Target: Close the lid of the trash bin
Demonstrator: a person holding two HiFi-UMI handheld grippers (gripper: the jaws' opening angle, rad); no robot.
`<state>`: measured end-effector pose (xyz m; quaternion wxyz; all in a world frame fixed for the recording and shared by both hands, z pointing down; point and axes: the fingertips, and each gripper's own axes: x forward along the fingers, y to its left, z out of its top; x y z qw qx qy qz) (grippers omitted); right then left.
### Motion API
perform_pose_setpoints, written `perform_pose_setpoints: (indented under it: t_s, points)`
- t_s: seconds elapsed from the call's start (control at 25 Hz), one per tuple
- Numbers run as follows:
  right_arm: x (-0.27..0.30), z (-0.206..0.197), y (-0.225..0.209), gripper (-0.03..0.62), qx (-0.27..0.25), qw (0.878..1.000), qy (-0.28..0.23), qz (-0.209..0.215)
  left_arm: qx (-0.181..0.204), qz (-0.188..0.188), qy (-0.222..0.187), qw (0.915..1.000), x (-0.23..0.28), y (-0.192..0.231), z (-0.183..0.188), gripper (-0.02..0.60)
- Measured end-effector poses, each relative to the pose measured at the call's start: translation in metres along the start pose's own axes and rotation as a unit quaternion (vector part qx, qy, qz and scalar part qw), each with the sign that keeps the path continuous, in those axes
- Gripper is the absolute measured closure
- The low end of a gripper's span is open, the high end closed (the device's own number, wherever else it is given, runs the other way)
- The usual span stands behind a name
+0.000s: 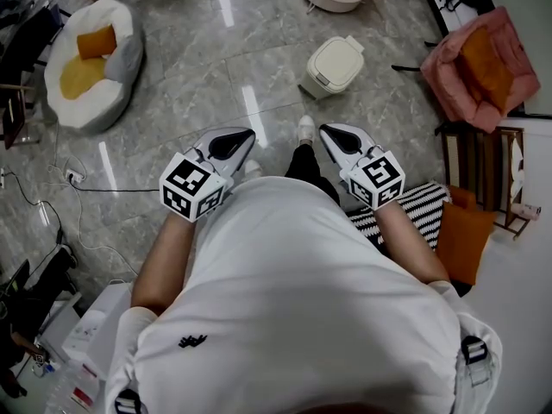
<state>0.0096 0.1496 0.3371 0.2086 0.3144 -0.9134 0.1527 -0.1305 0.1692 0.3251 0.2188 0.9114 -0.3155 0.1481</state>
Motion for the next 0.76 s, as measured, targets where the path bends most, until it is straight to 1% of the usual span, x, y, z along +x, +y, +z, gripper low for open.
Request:
perform_pose_setpoints:
  t_s: [0.76]
  points:
    - [-0.009,-0.011,-0.01,0.588,0.004,1.0,0.001,0.0,-0.002,-0.005,0.009,0.9999,0.017,-0.011,-0.003,0.525]
